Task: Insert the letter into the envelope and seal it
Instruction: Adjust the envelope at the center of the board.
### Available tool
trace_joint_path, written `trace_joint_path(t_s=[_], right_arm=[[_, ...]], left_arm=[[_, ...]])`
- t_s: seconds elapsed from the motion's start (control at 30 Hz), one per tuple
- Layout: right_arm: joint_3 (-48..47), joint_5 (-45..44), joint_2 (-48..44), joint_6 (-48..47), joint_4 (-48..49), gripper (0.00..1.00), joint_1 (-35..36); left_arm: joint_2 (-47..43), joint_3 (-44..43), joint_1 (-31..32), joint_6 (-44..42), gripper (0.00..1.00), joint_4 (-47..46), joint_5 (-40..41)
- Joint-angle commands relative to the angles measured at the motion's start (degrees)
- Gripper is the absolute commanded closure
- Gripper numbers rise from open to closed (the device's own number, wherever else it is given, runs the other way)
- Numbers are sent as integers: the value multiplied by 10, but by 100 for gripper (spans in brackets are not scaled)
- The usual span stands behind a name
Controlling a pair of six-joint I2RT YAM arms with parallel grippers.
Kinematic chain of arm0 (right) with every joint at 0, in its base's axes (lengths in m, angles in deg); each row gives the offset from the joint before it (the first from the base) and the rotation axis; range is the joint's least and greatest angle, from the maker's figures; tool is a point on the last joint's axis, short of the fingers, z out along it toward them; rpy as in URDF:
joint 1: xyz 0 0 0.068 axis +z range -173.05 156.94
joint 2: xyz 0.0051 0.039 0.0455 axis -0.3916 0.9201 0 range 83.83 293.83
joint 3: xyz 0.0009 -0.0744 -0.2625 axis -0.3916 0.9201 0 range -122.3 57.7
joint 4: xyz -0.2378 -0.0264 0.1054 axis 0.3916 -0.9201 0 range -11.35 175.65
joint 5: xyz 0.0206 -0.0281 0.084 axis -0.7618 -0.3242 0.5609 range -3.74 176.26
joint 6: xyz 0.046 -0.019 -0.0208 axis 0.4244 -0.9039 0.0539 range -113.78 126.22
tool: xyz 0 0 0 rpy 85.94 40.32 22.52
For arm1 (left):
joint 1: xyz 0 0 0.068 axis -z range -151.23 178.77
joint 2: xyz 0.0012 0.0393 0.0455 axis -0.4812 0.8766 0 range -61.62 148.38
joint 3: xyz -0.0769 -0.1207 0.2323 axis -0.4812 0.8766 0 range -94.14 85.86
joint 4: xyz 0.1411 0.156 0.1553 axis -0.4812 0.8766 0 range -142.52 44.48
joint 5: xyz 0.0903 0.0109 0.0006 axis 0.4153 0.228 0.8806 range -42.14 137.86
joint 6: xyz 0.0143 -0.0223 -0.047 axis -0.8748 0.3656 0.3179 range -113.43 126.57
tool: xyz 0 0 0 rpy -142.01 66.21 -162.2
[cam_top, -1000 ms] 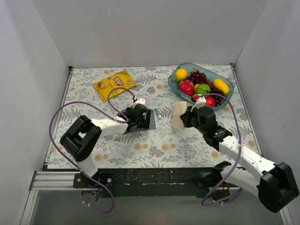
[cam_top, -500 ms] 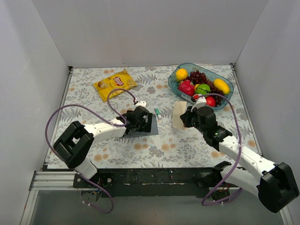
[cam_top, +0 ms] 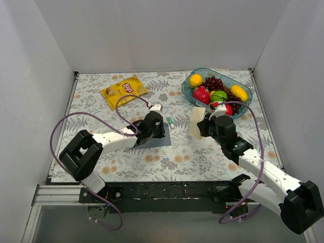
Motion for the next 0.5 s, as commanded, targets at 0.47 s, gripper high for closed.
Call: trace_joint_path(t_s=[0.47], right_arm=[[-9,-4,13,2,21,99,-3]], left_arm=[[78,-4,10,29,100,-25,-75]])
